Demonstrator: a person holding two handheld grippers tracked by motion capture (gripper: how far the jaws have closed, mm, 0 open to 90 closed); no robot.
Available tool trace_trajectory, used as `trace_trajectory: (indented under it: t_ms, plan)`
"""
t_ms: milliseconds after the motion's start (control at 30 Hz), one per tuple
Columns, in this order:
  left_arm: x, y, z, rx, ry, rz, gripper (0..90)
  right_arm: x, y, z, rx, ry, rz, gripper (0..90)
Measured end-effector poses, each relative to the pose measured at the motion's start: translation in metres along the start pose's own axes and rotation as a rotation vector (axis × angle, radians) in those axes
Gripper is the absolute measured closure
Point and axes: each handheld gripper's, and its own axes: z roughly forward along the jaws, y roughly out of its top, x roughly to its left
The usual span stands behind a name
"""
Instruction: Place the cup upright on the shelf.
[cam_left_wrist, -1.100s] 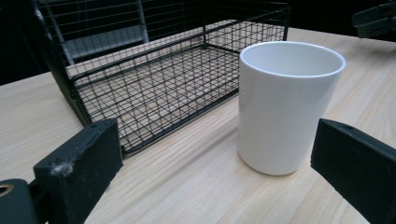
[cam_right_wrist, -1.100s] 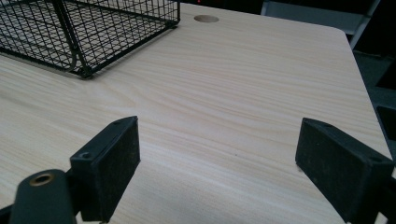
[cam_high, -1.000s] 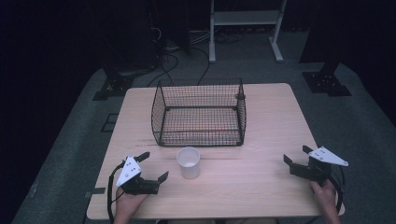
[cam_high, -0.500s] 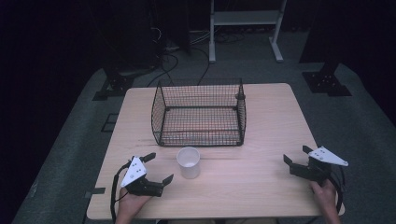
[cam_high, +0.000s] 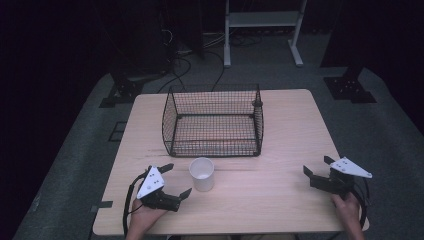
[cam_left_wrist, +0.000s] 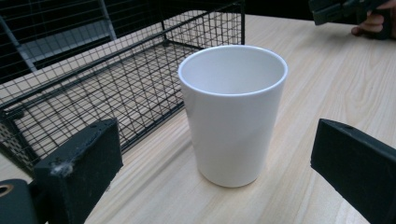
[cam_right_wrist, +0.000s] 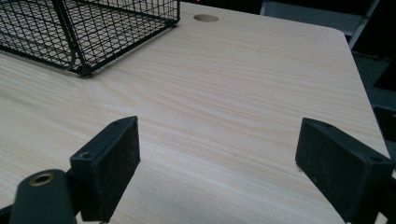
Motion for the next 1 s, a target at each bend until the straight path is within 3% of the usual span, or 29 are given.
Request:
trace_trajectory:
  t_ms: [200,1000]
  plan:
    - [-0.003,0.004,0.011,0.048,-0.025,0.024,1.4,0.0,0.0,0.0,0.0,0.001,-0.002,13.1]
    - [0.003,0.015,0.042,0.175,-0.097,0.031,1.4,0.001,0.0,0.0,0.0,0.002,-0.007,13.1]
